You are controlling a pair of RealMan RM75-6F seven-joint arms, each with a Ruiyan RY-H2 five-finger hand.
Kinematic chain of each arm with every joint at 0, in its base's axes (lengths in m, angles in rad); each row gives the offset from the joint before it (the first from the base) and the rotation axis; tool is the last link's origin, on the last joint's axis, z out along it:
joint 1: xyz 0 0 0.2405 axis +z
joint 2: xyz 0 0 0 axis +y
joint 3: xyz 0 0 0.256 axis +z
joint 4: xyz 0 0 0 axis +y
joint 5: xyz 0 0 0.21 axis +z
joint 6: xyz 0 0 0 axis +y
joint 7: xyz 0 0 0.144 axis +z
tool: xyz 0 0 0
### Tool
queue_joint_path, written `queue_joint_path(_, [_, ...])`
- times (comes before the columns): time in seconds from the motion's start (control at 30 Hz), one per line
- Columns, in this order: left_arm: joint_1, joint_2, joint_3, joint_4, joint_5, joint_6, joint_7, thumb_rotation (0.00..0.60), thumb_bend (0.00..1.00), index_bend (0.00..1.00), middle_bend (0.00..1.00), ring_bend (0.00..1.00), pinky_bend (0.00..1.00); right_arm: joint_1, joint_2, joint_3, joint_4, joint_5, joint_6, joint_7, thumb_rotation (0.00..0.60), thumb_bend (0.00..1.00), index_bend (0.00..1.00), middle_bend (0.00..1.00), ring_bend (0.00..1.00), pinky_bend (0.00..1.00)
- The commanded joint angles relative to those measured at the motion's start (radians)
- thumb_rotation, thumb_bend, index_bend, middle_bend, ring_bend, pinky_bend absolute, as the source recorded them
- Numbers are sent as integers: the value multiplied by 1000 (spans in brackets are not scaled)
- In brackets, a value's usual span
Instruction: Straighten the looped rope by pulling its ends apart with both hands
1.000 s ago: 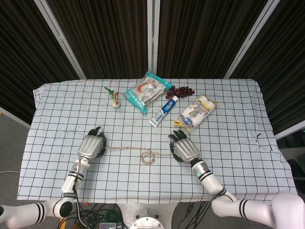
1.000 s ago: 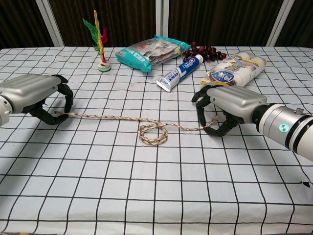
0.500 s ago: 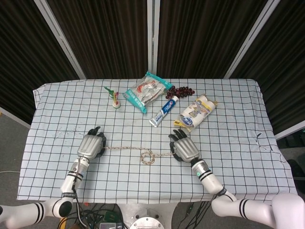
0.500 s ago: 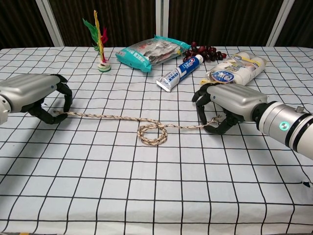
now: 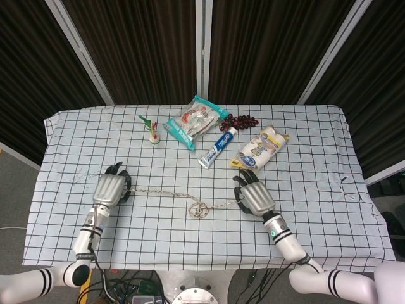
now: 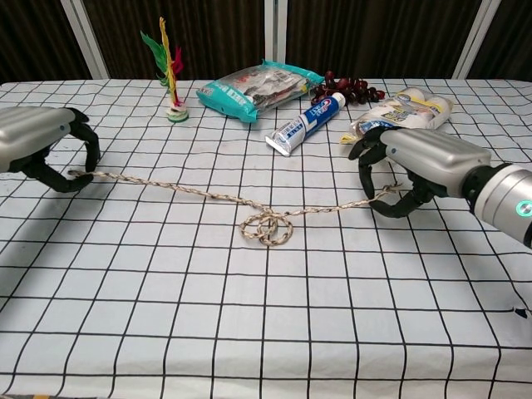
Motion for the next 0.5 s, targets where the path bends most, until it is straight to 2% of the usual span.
queue_joint_path(0.03, [12,18,-4,-1,-2,13,-12,600,418,643,332,83,176,-31,36,-14,-29,-12,35,3,600,342,649,189,0,0])
queue_joint_path(0.5, [66,90,16,22,18,14,-123,600,418,644,331,83,176,-199,196,-96,-70,-57,186,96,600,342,656,193,0,0])
